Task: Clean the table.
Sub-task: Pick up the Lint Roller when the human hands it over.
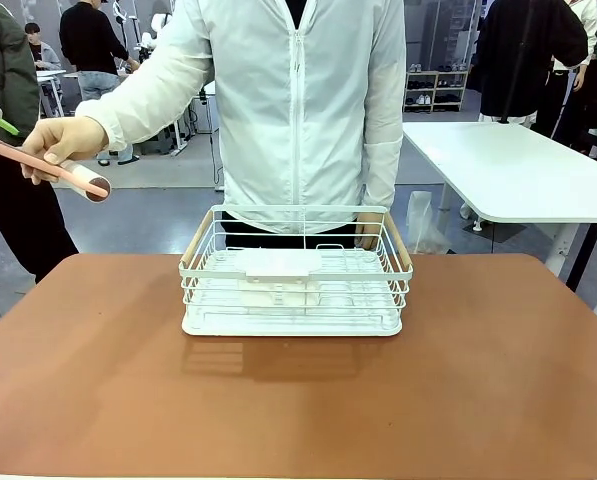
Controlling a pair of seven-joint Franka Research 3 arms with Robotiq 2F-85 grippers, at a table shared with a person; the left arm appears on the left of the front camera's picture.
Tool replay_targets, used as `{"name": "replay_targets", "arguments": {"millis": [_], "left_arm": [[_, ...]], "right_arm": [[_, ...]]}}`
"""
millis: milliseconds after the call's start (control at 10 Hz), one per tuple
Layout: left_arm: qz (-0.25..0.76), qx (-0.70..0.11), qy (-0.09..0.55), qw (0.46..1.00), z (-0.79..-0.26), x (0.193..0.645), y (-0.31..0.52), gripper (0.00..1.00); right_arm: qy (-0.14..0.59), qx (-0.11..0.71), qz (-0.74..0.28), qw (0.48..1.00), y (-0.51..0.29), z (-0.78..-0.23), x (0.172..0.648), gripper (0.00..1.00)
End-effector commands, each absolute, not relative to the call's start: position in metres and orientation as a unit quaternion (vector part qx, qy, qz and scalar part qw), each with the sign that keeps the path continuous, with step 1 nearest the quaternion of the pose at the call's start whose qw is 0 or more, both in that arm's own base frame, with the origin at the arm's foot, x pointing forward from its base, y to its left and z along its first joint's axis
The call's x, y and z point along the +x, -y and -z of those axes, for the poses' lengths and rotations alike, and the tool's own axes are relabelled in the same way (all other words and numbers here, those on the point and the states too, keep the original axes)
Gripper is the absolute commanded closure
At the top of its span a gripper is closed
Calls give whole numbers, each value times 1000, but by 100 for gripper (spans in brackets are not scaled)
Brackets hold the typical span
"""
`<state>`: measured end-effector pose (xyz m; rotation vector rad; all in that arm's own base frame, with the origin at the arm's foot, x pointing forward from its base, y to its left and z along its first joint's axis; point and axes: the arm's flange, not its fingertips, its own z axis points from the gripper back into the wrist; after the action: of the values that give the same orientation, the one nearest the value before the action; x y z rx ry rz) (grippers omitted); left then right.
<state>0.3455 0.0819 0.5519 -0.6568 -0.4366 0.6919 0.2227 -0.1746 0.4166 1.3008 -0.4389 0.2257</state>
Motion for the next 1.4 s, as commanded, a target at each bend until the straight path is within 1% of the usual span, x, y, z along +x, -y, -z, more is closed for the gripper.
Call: {"name": "replay_targets", "arguments": {"millis": [0, 200, 400, 1300], "left_arm": [[-354, -337, 211, 846, -551, 349, -72, 0], [-341, -345, 204, 850, -546, 354, -67, 0], [-349, -356, 203, 843, -543, 360, -68, 0], [-361, -361, 196, 837, -534, 373, -75, 0]], "right_arm": [[206, 599, -108, 766, 174, -419, 221, 0], [206, 599, -108, 766, 174, -419, 221, 0], [206, 599, -108, 766, 174, -419, 221, 0], [206, 599, -108, 766, 174, -419, 221, 0]]}}
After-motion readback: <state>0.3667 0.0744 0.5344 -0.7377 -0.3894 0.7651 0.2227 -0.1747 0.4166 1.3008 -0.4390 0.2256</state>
